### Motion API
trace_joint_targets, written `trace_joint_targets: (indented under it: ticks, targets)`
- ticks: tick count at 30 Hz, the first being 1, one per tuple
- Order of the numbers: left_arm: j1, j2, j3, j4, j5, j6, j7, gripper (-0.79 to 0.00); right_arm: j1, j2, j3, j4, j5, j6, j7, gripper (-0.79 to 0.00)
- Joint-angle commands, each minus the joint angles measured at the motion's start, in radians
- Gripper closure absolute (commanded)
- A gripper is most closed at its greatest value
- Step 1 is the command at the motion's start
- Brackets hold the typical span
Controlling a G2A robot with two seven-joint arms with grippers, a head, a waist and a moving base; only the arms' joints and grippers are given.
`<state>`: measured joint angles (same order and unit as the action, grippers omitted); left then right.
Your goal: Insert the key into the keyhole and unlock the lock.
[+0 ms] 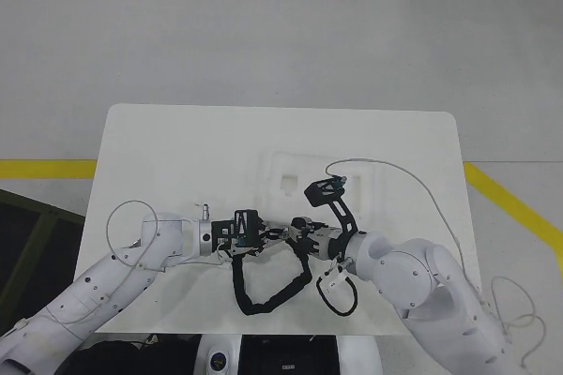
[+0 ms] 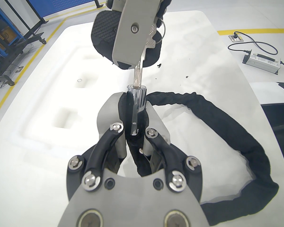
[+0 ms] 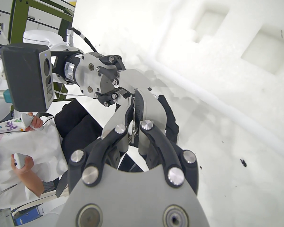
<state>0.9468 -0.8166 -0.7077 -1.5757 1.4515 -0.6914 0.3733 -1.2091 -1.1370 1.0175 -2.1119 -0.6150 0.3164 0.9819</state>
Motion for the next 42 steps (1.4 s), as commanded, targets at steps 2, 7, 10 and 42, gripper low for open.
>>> trace_joint_targets:
  ticks: [2,7,10,42]
  targets:
    - [0.000,0.000,0.000,0.000,0.000,0.000,0.000,0.000,-0.003,-0.001,-0.004,-0.003,-0.010,0.005,-0.007,0.000]
    - [0.000,0.000,0.000,0.000,0.000,0.000,0.000,0.000,-0.001,-0.005,-0.007,0.004,-0.011,0.018,-0.040,0.000]
    - [0.000,0.000,0.000,0.000,0.000,0.000,0.000,0.000,0.006,-0.007,-0.009,0.008,-0.011,0.021,-0.045,0.000]
    - [0.000,0.000,0.000,0.000,0.000,0.000,0.000,0.000,-0.029,-0.005,0.039,-0.019,-0.005,-0.034,-0.049,-0.668]
